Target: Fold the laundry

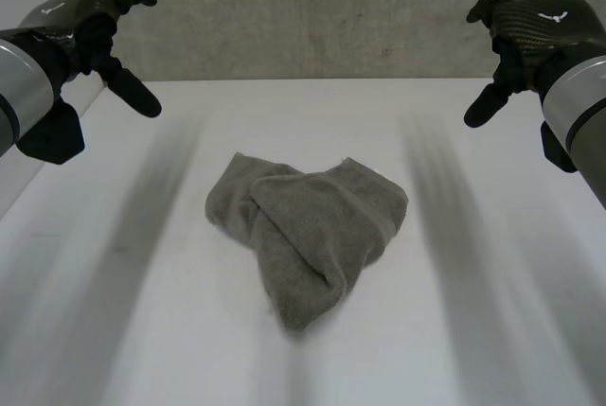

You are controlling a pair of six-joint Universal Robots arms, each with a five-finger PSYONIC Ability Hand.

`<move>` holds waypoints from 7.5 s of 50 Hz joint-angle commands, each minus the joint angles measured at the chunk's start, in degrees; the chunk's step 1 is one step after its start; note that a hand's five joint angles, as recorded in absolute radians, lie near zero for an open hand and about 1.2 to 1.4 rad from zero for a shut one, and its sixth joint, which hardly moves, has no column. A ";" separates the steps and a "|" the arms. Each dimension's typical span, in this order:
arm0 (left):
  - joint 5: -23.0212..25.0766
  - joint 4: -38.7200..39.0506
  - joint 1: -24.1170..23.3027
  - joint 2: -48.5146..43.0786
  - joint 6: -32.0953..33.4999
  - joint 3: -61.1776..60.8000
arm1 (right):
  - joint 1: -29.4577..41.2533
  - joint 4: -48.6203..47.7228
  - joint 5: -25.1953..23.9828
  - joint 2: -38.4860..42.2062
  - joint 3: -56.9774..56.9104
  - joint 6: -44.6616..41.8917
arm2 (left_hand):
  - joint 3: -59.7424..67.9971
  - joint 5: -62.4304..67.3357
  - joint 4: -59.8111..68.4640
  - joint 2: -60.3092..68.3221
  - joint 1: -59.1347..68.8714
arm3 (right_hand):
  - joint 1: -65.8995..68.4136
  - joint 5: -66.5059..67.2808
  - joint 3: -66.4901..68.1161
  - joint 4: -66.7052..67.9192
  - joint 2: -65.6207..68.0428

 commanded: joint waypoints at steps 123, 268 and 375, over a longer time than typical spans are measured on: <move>0.37 15.90 -2.22 -7.72 1.39 -26.15 | -1.26 -4.52 -23.94 8.50 20.44 -28.66 | 13.61 12.00 13.63 13.66 13.12 | 18.83 17.51 18.79 17.53 18.01; -7.79 16.43 -5.99 -21.26 40.92 -14.63 | -6.53 5.67 -10.15 20.72 1.99 -40.37 | 69.94 68.33 69.96 69.99 69.45 | 68.06 66.75 68.02 66.77 67.24; -6.46 41.30 -3.44 -37.15 53.67 -5.60 | -8.64 -37.19 -12.25 30.82 4.10 -40.73 | 60.55 58.94 60.56 60.59 60.06 | 68.06 66.75 68.02 66.77 67.24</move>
